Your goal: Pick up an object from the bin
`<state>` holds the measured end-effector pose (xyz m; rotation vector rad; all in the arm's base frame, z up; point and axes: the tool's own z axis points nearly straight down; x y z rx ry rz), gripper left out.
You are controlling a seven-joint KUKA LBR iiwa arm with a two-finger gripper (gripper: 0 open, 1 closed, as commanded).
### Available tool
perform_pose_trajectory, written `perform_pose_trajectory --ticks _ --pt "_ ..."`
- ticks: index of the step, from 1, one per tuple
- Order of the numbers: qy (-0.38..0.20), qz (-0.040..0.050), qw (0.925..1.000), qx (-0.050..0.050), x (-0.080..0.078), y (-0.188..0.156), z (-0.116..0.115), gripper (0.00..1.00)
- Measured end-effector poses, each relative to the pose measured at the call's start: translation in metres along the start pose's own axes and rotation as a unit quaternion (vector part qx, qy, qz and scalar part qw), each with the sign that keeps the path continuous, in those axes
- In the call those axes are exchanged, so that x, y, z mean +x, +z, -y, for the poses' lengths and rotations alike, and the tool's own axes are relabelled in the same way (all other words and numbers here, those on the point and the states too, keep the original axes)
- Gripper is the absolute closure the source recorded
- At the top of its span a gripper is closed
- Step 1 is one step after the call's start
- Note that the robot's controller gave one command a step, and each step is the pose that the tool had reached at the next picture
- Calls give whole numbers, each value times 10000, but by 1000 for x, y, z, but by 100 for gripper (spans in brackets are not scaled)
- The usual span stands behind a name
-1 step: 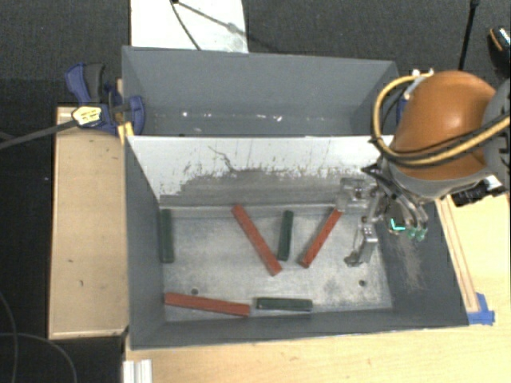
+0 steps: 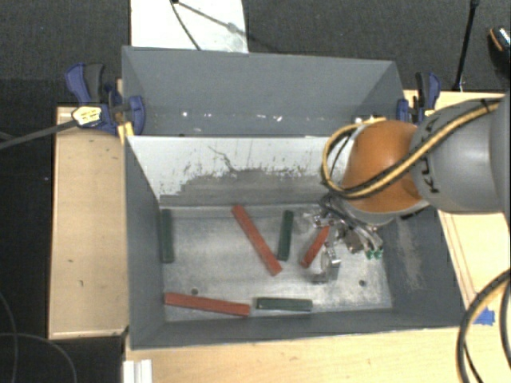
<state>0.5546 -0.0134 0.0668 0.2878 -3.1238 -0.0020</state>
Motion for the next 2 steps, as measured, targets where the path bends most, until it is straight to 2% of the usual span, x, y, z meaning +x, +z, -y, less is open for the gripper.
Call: perform_pose_trajectory --ticks 1,2 --pt "1 33 10000 8 -2 -4 1 100" --pt "35 77 10000 19 -3 -147 -2 100"
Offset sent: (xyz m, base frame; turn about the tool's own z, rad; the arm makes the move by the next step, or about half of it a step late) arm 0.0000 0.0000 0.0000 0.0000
